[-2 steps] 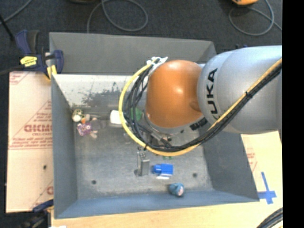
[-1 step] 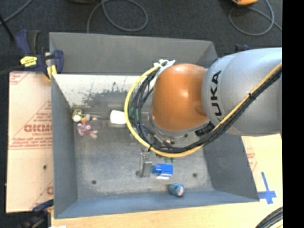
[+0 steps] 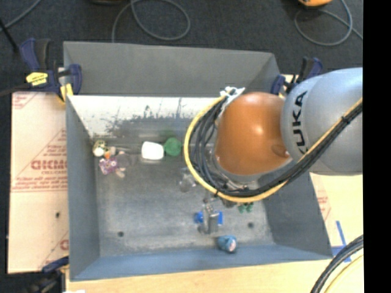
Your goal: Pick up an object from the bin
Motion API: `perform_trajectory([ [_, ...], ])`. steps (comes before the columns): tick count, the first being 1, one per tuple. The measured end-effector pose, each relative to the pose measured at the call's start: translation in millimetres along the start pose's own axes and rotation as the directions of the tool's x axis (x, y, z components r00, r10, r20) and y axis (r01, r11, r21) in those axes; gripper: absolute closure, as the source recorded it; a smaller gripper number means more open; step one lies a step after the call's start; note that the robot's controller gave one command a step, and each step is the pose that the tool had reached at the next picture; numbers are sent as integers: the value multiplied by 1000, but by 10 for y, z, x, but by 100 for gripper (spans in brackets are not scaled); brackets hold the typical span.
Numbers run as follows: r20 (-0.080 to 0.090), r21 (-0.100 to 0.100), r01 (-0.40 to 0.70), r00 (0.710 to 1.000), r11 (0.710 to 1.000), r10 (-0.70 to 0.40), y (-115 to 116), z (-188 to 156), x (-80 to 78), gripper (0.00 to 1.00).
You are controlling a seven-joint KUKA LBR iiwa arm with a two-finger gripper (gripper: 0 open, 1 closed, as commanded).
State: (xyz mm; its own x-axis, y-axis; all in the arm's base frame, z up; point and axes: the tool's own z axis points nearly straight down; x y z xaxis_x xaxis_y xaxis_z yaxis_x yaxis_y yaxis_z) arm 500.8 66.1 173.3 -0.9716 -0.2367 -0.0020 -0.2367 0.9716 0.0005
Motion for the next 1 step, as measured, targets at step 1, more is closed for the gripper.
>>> perform_trajectory([
  [1,3,1,-85,996,996,85,-171,182,102,0],
])
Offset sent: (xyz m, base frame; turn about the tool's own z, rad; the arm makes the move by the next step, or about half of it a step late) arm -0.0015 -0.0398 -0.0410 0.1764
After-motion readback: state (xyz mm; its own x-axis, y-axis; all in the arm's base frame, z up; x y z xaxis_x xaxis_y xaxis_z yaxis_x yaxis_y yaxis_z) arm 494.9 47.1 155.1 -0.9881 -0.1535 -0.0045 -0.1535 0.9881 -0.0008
